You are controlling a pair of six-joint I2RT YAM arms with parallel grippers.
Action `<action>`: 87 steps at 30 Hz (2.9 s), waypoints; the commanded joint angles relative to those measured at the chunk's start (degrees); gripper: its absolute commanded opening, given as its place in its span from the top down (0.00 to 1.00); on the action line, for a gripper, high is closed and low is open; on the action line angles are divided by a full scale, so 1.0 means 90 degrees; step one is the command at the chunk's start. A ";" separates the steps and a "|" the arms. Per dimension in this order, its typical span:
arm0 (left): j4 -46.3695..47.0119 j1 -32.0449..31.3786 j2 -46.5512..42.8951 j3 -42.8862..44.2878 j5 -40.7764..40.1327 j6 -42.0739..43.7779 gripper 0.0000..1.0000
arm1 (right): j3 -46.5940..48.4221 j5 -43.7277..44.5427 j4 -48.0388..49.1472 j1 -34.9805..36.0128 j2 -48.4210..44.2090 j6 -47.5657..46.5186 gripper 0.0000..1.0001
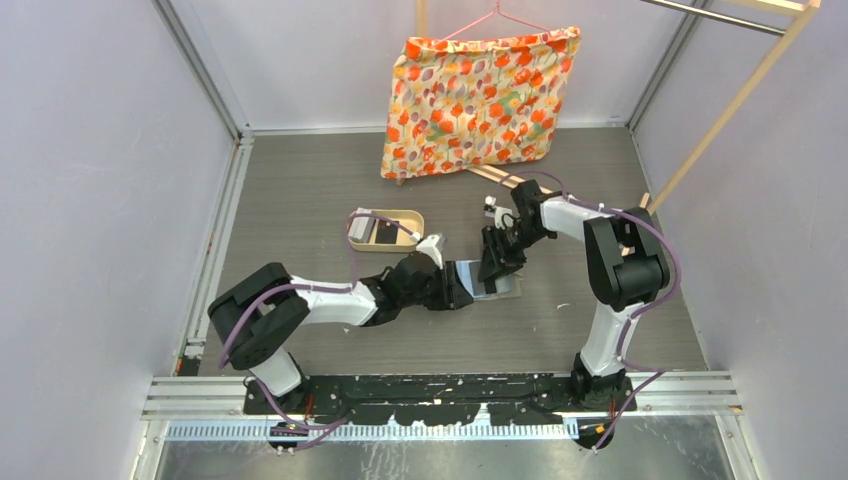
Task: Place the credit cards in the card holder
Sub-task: Insert the credit card into the card holder.
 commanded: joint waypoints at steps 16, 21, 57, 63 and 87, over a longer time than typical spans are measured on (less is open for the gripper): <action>0.0386 0.0308 0.0117 0.0275 -0.0392 -0.0092 0.57 | 0.0376 0.0584 -0.0446 0.0556 -0.0513 -0.0634 0.48; 0.0610 0.0317 0.0241 0.0172 -0.0430 -0.0235 0.59 | 0.0408 0.0514 -0.0545 0.0659 -0.0492 -0.0767 0.48; 0.1334 0.0404 0.0375 -0.0206 -0.0498 -0.0074 0.61 | 0.0718 0.0640 -0.1252 0.0763 -0.0395 -0.1735 0.43; 0.1322 0.0406 0.0398 -0.0210 -0.0506 -0.0047 0.62 | 0.0597 0.0956 -0.0699 0.0760 -0.0229 -0.1122 0.70; 0.1183 0.0416 0.1088 0.0047 -0.0393 0.0030 0.68 | 0.0522 0.0811 -0.0195 0.0743 -0.0079 -0.0595 0.99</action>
